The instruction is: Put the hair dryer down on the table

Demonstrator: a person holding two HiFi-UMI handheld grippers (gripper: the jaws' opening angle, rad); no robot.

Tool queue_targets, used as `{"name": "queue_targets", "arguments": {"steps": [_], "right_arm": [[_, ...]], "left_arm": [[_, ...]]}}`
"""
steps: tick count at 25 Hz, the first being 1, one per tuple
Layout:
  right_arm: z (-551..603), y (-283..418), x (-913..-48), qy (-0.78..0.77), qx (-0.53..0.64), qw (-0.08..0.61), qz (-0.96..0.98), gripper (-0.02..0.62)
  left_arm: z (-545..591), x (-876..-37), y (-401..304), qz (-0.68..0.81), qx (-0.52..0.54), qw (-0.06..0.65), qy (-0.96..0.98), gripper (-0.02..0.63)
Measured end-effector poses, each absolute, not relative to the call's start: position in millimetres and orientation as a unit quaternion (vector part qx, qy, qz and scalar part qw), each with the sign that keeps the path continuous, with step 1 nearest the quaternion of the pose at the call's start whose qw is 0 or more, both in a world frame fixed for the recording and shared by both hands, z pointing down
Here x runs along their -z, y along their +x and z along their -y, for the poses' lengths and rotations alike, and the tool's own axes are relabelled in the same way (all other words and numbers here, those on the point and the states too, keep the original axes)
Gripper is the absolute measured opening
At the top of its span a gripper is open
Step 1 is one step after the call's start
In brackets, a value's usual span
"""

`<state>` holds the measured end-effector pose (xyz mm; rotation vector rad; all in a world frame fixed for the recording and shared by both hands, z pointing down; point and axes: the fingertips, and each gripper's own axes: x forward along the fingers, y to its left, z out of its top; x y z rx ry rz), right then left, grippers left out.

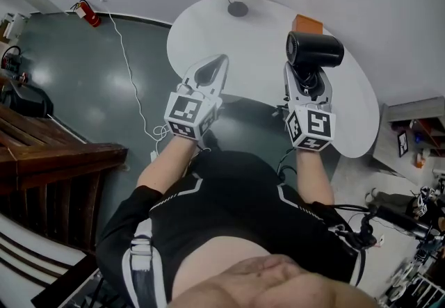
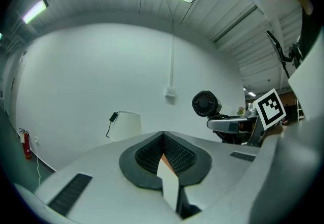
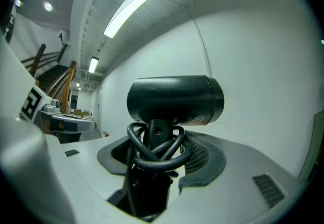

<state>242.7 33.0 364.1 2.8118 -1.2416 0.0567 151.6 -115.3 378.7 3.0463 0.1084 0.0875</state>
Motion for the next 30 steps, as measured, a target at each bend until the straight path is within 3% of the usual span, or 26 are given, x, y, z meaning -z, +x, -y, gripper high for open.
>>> {"name": "queue_targets", "arguments": {"steps": [18,25,30], "right_arm": [[112.1,264.3,-358.8,0.885,-0.013,0.059,0.461,0.262],[159.7,284.6,-359.7,0.858,-0.009,0.075,0.508,0.262],[199.4,289.4,-359.6,0.806,-0.002,0.089,0.585,0.262]], "left_arm": [[251.1,-375.6,154.4,0.019,-0.007,0.056,0.998,0.031],[273.5,-368.0,155.7,0.062,-0.004,0.016,0.998,0.031],[293.6,-374.9,154.1,0.13,-0.013,0.048,0.99,0.031]]}}
